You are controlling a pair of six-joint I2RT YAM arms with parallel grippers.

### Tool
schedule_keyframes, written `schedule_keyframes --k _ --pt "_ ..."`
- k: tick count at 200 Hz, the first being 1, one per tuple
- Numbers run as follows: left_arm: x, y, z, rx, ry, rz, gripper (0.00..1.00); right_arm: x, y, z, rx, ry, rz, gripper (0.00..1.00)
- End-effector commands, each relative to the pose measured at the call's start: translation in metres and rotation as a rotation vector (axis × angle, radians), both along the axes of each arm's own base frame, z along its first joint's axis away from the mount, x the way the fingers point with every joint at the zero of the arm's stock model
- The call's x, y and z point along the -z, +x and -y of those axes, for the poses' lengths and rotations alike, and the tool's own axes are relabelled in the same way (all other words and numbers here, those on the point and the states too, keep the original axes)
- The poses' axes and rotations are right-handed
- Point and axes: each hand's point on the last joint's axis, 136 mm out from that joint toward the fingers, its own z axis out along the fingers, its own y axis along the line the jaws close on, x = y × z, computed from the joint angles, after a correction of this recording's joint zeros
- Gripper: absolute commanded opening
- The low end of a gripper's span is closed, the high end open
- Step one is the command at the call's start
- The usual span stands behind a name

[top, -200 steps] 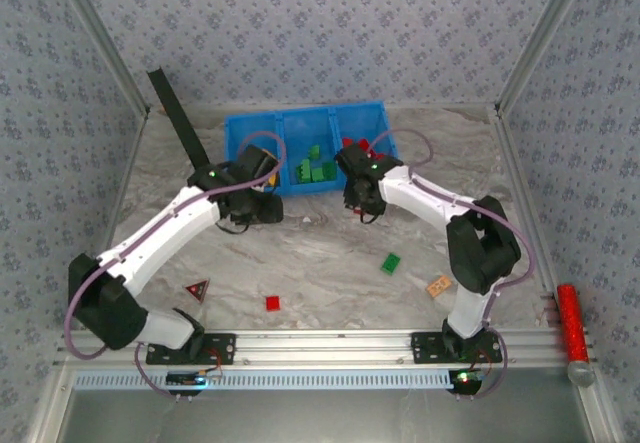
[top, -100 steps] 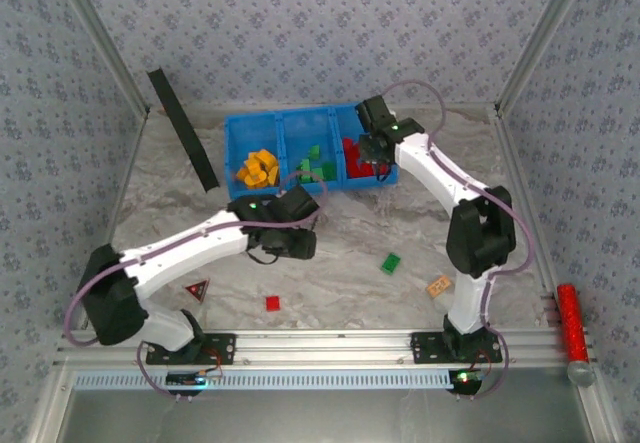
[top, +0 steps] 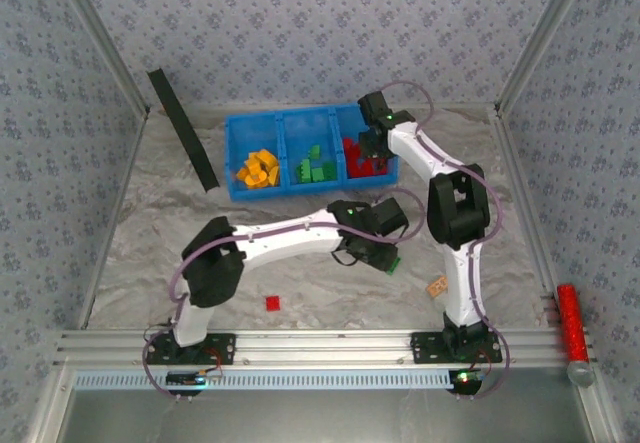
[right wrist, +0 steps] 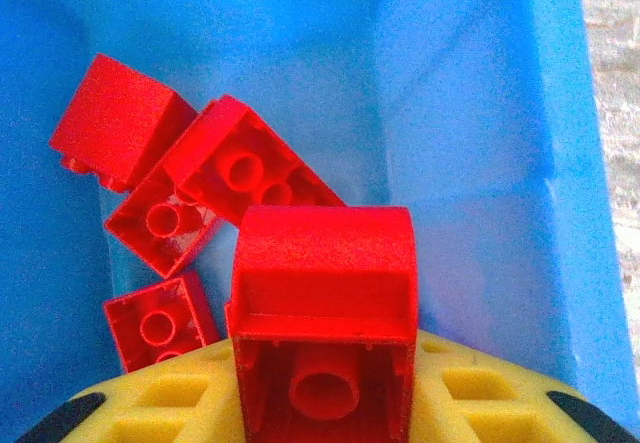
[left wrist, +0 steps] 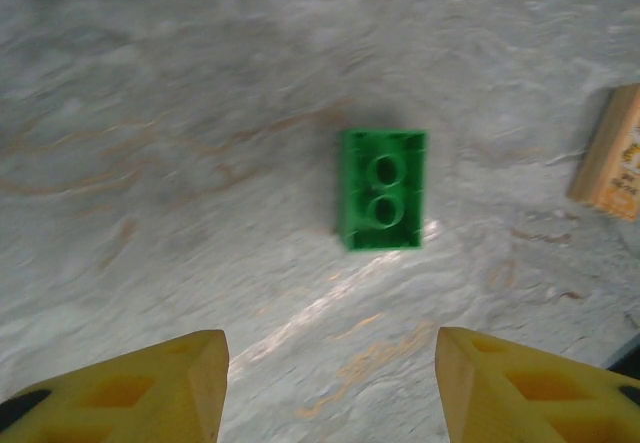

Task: Sort the legos into containers by color
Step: Place the lego in the container, then pick up the lego from the middle-left of the table.

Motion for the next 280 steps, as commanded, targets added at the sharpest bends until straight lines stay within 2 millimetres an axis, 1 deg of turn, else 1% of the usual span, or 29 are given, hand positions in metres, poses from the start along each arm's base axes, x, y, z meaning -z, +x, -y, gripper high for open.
schedule_keyframes --k 1,21,40,70,82,89,93,95,99,124,145,181,213,239,262,280 --pt "0.002 -0.005 0.017 0.061 0.000 -0.016 0.57 -0.002 0.002 -0.005 -0.067 0.000 -0.017 0.41" --pt "0.014 -0.007 0.025 0.078 0.027 -0.028 0.57 0.000 0.001 -0.005 -0.082 0.010 -0.028 0.46" --pt "0.026 -0.006 0.029 0.086 0.057 -0.030 0.57 -0.003 -0.002 -0.009 -0.105 0.049 -0.019 0.55" --pt "0.038 -0.005 0.035 0.095 0.074 -0.036 0.57 -0.020 -0.005 -0.014 -0.139 0.092 0.024 0.63" --pt "0.041 -0.004 0.037 0.096 0.082 -0.035 0.58 -0.027 -0.006 -0.014 -0.142 0.097 0.033 0.65" --pt "0.046 -0.004 0.036 0.096 0.099 -0.037 0.58 -0.031 -0.007 -0.015 -0.145 0.102 0.040 0.65" --pt "0.051 -0.004 0.034 0.096 0.114 -0.040 0.58 -0.034 -0.008 -0.015 -0.147 0.106 0.044 0.66" --pt "0.046 -0.002 0.038 0.096 0.104 -0.034 0.58 -0.036 -0.008 -0.015 -0.149 0.107 0.048 0.66" --pt "0.046 -0.001 0.039 0.096 0.107 -0.031 0.58 -0.039 -0.009 -0.015 -0.152 0.112 0.053 0.66" --pt "0.055 0.002 0.038 0.100 0.149 -0.025 0.58 -0.061 -0.014 -0.017 -0.170 0.128 0.086 0.68" --pt "0.062 0.007 0.035 0.099 0.189 -0.006 0.58 -0.085 -0.019 -0.019 -0.192 0.149 0.124 0.69" --pt "0.065 0.015 0.032 0.094 0.227 0.030 0.58 -0.124 -0.035 -0.019 -0.224 0.165 0.186 0.70" --pt "0.072 0.016 0.033 0.104 0.242 0.028 0.58 -0.157 -0.056 -0.012 -0.220 0.172 0.239 0.70" --pt "0.077 0.015 0.035 0.114 0.247 0.019 0.55 -0.184 -0.082 -0.004 -0.217 0.177 0.281 0.70" --pt "0.081 0.017 0.031 0.102 0.255 -0.001 0.46 -0.207 -0.116 0.007 -0.211 0.183 0.333 0.70" --pt "0.087 0.019 0.023 0.070 0.255 -0.052 0.35 -0.223 -0.147 0.022 -0.184 0.175 0.376 0.71"
